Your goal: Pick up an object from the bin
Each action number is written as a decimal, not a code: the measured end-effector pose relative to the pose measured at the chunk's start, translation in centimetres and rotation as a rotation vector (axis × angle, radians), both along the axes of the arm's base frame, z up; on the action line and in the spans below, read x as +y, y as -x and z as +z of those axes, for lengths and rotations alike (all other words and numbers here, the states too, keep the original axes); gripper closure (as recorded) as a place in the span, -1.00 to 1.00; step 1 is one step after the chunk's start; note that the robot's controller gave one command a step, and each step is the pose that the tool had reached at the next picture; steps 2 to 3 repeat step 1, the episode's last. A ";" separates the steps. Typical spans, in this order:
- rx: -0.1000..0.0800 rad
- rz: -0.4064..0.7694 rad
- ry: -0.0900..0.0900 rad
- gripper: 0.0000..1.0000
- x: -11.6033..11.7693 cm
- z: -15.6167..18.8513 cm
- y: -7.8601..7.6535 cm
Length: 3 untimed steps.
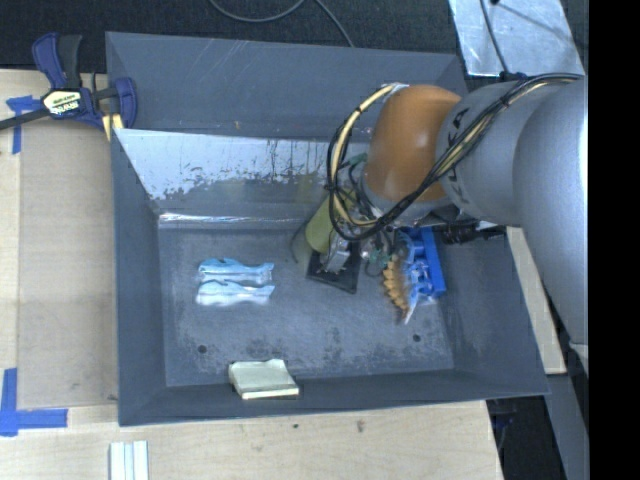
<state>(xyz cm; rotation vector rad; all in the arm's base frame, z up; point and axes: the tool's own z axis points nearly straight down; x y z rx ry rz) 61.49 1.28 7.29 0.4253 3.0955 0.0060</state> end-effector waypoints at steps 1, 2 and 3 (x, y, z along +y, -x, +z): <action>0.006 0.000 0.000 1.00 0.0 0.4 0.2; 0.006 0.000 0.000 1.00 0.0 0.4 0.2; 0.006 0.000 0.000 1.00 0.0 0.4 0.2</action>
Offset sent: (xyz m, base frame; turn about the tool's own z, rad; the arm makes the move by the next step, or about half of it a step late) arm 0.0000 -0.0002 0.0522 0.0000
